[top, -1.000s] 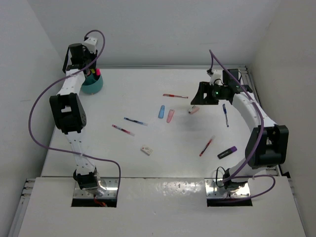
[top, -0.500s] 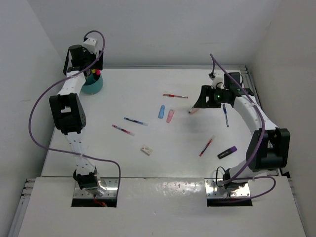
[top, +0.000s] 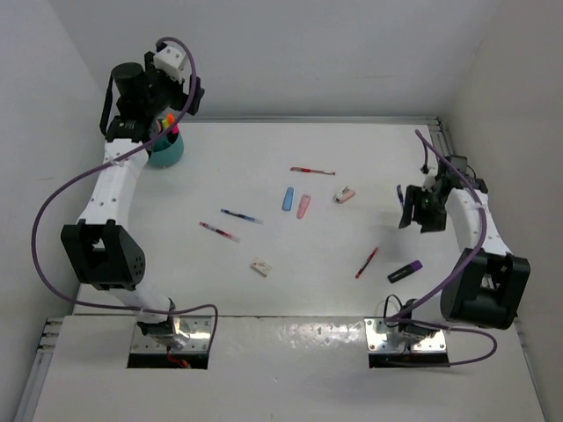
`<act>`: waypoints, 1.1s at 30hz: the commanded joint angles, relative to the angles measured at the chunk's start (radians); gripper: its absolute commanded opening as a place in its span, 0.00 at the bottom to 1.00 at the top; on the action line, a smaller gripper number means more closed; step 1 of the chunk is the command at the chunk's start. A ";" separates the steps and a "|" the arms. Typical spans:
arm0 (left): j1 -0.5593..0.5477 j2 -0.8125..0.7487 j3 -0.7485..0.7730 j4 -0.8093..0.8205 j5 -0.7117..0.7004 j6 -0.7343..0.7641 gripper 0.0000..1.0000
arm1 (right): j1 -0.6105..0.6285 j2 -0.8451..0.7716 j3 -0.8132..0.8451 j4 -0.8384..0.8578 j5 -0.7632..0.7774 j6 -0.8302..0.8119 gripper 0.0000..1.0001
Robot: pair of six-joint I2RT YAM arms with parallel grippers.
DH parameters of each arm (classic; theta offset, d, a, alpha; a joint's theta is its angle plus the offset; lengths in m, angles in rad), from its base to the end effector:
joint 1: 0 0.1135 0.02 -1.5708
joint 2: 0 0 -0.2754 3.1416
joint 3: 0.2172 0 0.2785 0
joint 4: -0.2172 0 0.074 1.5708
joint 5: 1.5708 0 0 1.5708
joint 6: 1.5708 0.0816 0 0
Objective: Sort the stationery into containers
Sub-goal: Grab a piece of stationery with the right arm
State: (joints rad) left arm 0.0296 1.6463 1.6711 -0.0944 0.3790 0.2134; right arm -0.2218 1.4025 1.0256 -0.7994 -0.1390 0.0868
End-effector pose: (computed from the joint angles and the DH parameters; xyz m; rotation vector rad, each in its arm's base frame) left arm 0.4613 -0.0165 0.4444 0.4349 1.5781 -0.1246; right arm 0.3033 -0.0568 0.1978 0.3828 2.7084 0.1531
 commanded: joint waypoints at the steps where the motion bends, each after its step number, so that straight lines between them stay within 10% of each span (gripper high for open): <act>1: 0.016 -0.005 -0.065 -0.082 0.034 -0.003 0.84 | -0.036 -0.043 -0.039 -0.199 0.102 0.129 0.61; 33: 0.113 -0.016 -0.132 -0.016 0.141 -0.203 0.83 | -0.022 0.121 -0.351 0.112 0.240 0.556 0.35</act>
State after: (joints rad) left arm 0.1318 1.6390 1.5394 -0.1528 0.5095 0.0216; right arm -0.2516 1.5063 0.6819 -0.7372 0.0624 0.6178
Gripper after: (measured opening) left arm 0.837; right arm 0.353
